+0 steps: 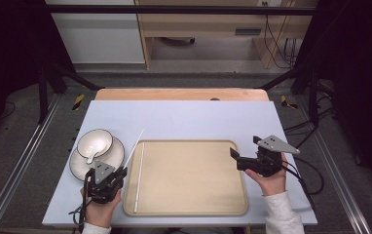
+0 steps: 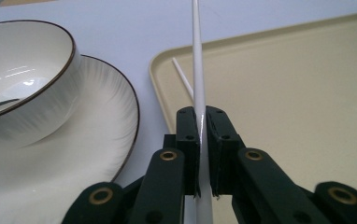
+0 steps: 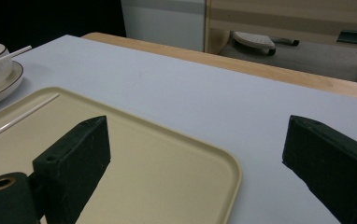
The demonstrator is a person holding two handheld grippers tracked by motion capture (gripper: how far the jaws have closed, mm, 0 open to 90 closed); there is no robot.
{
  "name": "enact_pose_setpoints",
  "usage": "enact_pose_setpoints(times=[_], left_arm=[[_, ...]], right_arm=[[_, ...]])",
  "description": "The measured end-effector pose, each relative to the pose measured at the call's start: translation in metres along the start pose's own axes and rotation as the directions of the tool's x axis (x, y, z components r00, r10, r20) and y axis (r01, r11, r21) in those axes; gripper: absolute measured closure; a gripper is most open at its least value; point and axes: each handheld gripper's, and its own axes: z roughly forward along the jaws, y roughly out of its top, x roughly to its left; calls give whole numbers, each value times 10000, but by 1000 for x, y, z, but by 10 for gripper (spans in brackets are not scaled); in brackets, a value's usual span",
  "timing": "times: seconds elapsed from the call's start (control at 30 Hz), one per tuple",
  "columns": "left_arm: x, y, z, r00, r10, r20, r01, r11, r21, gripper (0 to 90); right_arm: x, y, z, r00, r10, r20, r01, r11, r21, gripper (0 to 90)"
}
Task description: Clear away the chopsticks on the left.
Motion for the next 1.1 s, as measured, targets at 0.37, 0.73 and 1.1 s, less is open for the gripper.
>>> enact_pose_setpoints(times=[0.37, 0.73, 1.1], left_arm=[[-23, 5, 5, 9989, -429, -208, 424, 9988, -249, 846], [-37, -2, 10, 9938, -1070, -299, 1048, 9922, -674, 846], [-50, -17, 22, 9893, -1415, -367, 1390, 9883, -626, 846]], right_arm=[[-1, 1, -3, 10000, 61, -65, -62, 10000, -53, 81], [-1, 2, -3, 9999, 87, -134, -89, 9999, -111, 82], [1, 0, -1, 9998, 86, -173, -86, 10000, 7, 84]])
